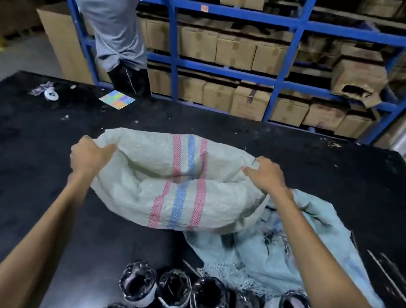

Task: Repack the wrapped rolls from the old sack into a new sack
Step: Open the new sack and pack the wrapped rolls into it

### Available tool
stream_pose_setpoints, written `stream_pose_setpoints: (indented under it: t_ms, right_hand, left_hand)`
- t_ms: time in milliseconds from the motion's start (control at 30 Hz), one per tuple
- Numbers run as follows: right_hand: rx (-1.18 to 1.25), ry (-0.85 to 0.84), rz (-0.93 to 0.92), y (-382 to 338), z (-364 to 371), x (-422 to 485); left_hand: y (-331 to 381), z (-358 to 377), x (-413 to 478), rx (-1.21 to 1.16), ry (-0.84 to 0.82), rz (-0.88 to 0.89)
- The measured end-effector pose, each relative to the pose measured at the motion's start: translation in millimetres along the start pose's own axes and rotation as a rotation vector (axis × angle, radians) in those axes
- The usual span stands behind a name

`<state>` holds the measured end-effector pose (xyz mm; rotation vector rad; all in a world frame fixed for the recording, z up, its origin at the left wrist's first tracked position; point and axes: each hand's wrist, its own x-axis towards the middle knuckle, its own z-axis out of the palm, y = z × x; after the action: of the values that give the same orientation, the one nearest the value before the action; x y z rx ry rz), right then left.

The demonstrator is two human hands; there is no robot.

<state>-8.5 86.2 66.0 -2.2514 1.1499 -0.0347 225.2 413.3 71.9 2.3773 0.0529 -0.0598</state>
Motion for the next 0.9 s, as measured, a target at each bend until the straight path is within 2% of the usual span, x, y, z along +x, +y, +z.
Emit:
stream_pose_setpoints:
  t_ms: [100,300,367,433,467,500,567,600,667,733,767,833,900]
  right_hand:
    - [-0.085,-0.026,0.003,-2.8,50.8,14.6]
    - [-0.301,-0.107,0.077,19.0,130.4,47.7]
    - [-0.476,0.013,0.035,20.6,140.4,49.6]
    - [-0.62,0.212,-0.161,16.1,150.7,45.9]
    - [-0.607,0.27,-0.317,12.4,158.2,42.8]
    - [-0.554,0.29,-0.493,9.0,168.0,39.7]
    - [-0.507,0.159,-0.696,2.9,189.0,31.3]
    - [-0.541,0.051,-0.683,-2.4,196.8,27.9]
    - [-0.583,-0.113,-0.511,-8.3,208.6,31.9]
    - [-0.57,-0.173,-0.288,-11.5,210.8,43.7]
    - [-0.577,-0.203,-0.223,-12.6,208.9,48.3]
    - [-0.703,-0.255,-0.205,-9.6,207.2,55.9]
    - [-0.812,-0.269,-0.219,-7.8,205.3,53.3]
  left_hand:
    - [-40.0,20.4,18.0,0.024,-0.059,-0.048]
    - [-115.6,85.2,34.0,0.092,-0.318,-0.156]
    - [-124.3,99.7,28.8,0.152,-0.249,-0.085]
    - [-125.7,114.3,22.8,0.296,-0.059,0.195]
    - [-123.7,123.0,18.7,0.338,-0.001,0.416]
    - [-119.6,132.7,13.9,0.355,-0.011,0.634]
    - [-116.3,153.9,6.3,0.448,-0.212,0.94]
    - [-115.6,164.6,6.0,0.512,-0.339,0.966]
    - [-114.7,182.4,12.6,0.577,-0.508,0.781]
    - [-111.0,195.8,26.8,0.693,-0.573,0.564]
    - [-110.5,198.0,34.7,0.791,-0.601,0.509]
    - [-110.6,202.0,46.0,0.988,-0.607,0.533]
    - [-108.7,196.7,50.3,1.043,-0.542,0.577]
